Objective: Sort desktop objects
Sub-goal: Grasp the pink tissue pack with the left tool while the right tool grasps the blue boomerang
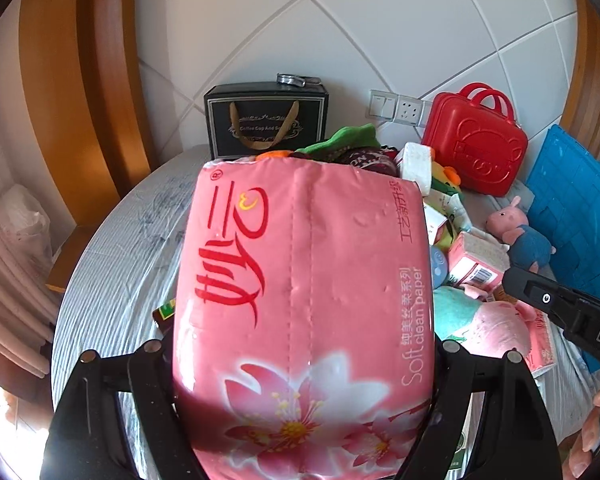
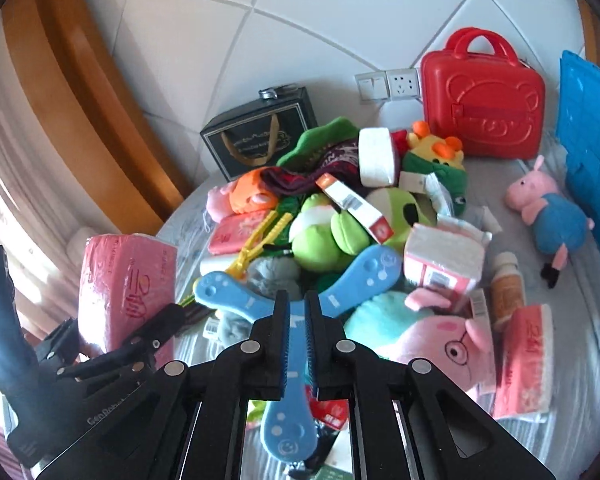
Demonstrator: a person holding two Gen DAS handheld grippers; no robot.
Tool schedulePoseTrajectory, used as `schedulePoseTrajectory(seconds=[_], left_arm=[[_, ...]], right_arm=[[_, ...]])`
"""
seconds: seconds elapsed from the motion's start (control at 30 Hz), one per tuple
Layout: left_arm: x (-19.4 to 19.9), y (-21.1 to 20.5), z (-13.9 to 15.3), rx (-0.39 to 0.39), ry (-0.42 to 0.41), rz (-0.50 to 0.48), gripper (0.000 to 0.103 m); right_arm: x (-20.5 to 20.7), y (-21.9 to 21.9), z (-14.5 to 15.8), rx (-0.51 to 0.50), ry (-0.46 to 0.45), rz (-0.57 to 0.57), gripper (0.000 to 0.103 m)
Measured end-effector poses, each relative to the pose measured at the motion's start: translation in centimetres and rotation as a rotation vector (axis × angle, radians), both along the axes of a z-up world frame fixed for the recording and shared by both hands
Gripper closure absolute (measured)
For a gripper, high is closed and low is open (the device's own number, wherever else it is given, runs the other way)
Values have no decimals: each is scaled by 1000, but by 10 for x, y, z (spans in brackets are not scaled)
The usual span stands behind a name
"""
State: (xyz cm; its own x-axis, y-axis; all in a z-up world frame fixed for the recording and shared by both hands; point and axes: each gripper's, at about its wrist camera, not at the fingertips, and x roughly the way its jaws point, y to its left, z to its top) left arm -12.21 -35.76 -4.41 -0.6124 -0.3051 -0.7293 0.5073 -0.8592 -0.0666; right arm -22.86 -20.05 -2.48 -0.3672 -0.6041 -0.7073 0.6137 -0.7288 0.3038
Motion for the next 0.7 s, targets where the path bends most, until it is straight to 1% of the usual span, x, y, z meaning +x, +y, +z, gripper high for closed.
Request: schedulePoseTrajectory(seconds=[0.03, 0.1, 0.17, 0.2, 0.23, 0.27, 0.33, 0.4, 0.43, 0.47, 0.53, 0.6, 0.63, 0.67, 0.7], left_arm=[[3, -4, -6, 5, -11, 17, 21], [9, -10, -17, 10, -39, 53, 21], [14, -17, -30, 18, -66, 80, 21], [15, -19, -36, 27, -79, 94, 21], [17, -22, -42, 37, -90, 106, 21], [18, -24, -47, 45, -100, 116, 21], [20, -28, -55, 50, -118, 135, 21], [22, -31, -60, 50, -133, 151, 21], [23, -33, -62, 53, -138, 159, 21], [24, -35, -62, 54, -141, 164, 21], [26, -38, -62, 50, -147, 174, 21], [29, -39, -61, 44, -149, 183, 21], [31, -40, -60, 42, -150, 187, 21], [33, -41, -59, 40, -150, 193, 21], [35, -42, -59, 36, -151, 198, 21]], right_arm=[[-1, -1, -7, 8, -15, 4, 92], [-1, -5, -23, 31, -45, 20, 87], [-5, -14, -42, 55, -84, 38, 73], [-6, -20, -52, 72, -99, 46, 69], [-7, -26, -62, 96, -111, 55, 60], [-9, -33, -74, 118, -128, 68, 54], [-9, -47, -92, 158, -135, 99, 52], [-11, -63, -106, 188, -158, 138, 43], [-12, -70, -113, 202, -171, 150, 35], [-14, -76, -118, 217, -178, 160, 30], [-16, -88, -130, 236, -190, 179, 26], [-21, -95, -141, 256, -206, 178, 25], [-24, -98, -147, 252, -227, 178, 28], [-27, -98, -151, 240, -245, 179, 47], [-28, -98, -152, 229, -256, 182, 57]])
